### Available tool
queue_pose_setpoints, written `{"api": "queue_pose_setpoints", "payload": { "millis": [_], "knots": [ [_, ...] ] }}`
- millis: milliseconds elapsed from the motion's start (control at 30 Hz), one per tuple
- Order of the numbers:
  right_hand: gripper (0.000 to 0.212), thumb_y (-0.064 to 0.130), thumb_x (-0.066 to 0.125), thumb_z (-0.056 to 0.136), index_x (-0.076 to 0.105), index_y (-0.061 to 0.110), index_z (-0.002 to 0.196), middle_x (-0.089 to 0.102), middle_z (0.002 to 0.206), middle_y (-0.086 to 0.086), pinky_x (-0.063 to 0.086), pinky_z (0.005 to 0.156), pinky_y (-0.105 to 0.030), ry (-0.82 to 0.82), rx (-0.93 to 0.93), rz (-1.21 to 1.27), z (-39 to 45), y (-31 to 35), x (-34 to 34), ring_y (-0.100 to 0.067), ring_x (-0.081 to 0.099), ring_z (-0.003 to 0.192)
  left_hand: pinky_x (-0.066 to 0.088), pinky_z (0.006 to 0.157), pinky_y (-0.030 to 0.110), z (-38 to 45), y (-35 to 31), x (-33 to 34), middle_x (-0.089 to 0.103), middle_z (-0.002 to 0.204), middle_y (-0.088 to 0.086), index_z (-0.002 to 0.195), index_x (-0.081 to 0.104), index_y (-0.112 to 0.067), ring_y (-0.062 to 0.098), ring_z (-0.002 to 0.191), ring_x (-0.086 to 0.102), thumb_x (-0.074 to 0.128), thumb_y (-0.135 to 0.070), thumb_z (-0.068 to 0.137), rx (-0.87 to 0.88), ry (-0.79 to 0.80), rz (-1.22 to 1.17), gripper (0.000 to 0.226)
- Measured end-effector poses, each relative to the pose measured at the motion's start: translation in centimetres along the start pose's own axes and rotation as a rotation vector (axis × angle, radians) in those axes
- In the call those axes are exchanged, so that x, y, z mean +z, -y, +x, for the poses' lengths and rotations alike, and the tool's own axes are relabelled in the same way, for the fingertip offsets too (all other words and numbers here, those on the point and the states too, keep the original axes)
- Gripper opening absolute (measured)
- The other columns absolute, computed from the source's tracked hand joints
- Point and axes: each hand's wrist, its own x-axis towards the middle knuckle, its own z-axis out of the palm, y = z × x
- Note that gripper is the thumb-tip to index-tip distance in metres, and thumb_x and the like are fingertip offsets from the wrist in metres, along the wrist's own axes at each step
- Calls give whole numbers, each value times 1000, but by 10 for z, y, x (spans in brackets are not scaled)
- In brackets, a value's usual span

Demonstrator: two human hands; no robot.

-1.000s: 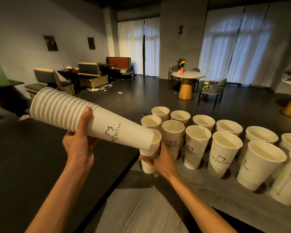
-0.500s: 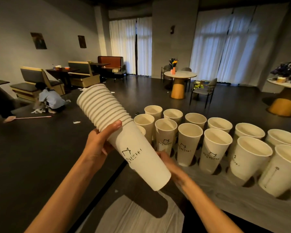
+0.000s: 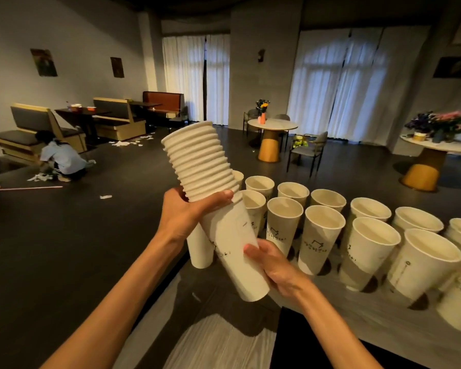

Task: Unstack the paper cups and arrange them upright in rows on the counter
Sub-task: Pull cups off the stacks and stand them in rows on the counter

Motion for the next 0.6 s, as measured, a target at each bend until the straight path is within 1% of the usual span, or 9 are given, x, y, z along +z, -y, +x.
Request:
{"api": "queue_pose_setpoints", "payload": {
  "millis": [100,167,200,267,333,400,467,533,600],
  "knots": [
    [83,46,95,54,48,42,123,58,117,23,47,74,-11,-148,-48,-304,0,-9,2,-3,59,109,60,80,20,-1,-5,-6,77,110,-6,123,68,-19,3,102,73,98,-48,45,50,-120,55,88],
    [89,35,95,60,41,37,131,52,122,23,45,81,-10,-235,-66,-345,4,-23,5,-3,52,120,61,87,26,1,-9,-14,74,116,-5,127,64,-18,4,105,72,95,-44,49,55,-218,-5,88],
    [92,32,94,62,38,35,135,50,125,21,44,89,-12,-272,-60,-328,8,-32,7,-4,48,122,60,93,33,2,-12,-18,73,119,-4,128,63,-17,7,107,71,94,-41,50,47,-271,-64,88],
    [102,32,93,63,32,29,145,48,139,11,41,104,-25,-340,-49,-307,19,-46,10,-7,44,128,55,103,45,3,-17,-27,70,122,-2,126,59,-19,15,114,68,96,-38,48,11,-363,-209,88],
    [107,35,93,62,31,28,148,45,150,4,41,111,-40,-397,-48,-272,29,-54,12,-16,44,136,53,105,48,0,-20,-35,66,123,-3,119,54,-26,17,116,65,90,-33,50,-23,-401,-323,78],
    [104,33,93,62,33,27,147,47,149,3,41,111,-46,-427,-25,-245,37,-56,16,-20,45,137,55,101,46,-4,-22,-46,63,126,-2,122,49,-28,17,117,64,85,-28,56,-40,-411,-365,76],
    [103,32,93,62,34,29,146,49,147,3,40,111,-48,-434,-19,-244,41,-54,18,-20,45,137,58,95,45,-8,-21,-58,62,130,0,132,45,-26,19,119,64,85,-25,59,-61,-414,-410,83],
    [100,30,93,63,35,31,144,51,143,7,41,109,-47,-443,-18,-252,46,-53,21,-17,45,135,59,91,45,-13,-21,-65,61,133,2,140,43,-23,22,121,63,85,-24,65,-101,-400,-458,86],
    [93,29,94,62,39,35,137,53,134,16,41,108,-41,-401,-52,-260,47,-50,22,-9,45,131,59,93,47,-19,-21,-65,59,132,4,137,45,-21,23,122,61,82,-21,72,-172,-382,-490,75]
  ]
}}
